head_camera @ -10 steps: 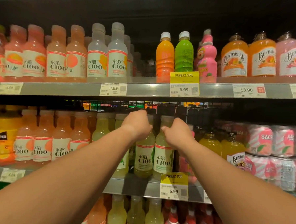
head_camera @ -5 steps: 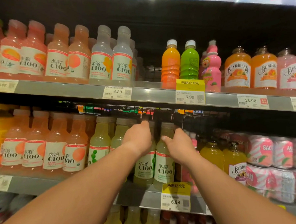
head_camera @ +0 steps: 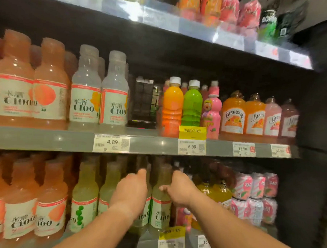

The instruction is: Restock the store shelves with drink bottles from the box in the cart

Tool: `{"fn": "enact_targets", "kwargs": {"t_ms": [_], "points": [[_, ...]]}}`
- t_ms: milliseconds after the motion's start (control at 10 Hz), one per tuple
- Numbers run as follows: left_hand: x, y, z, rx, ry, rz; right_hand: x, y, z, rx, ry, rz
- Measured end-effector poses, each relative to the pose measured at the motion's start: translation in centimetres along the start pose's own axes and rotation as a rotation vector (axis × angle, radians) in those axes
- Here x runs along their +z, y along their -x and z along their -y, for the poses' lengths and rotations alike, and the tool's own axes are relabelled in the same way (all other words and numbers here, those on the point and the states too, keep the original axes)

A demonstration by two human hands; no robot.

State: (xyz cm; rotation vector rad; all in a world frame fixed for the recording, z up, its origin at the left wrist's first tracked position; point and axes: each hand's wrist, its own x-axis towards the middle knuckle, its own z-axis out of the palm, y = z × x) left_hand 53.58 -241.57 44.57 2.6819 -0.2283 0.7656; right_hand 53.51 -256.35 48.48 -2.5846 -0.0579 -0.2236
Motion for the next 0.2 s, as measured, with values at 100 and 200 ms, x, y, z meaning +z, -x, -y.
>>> {"fn": "enact_targets", "kwargs": {"t_ms": [100, 200], "points": [[-3.5, -0.6, -1.4, -0.006, -0.005, 0.131, -2.7, 0.9, 1.9, 0.056, 0.065, -0.016], [-7.3, -0.3, -2.3, 0.015, -0.022, 0.224, -4.7, 2.8, 3.8, 0.104, 0.07, 0.012]]}}
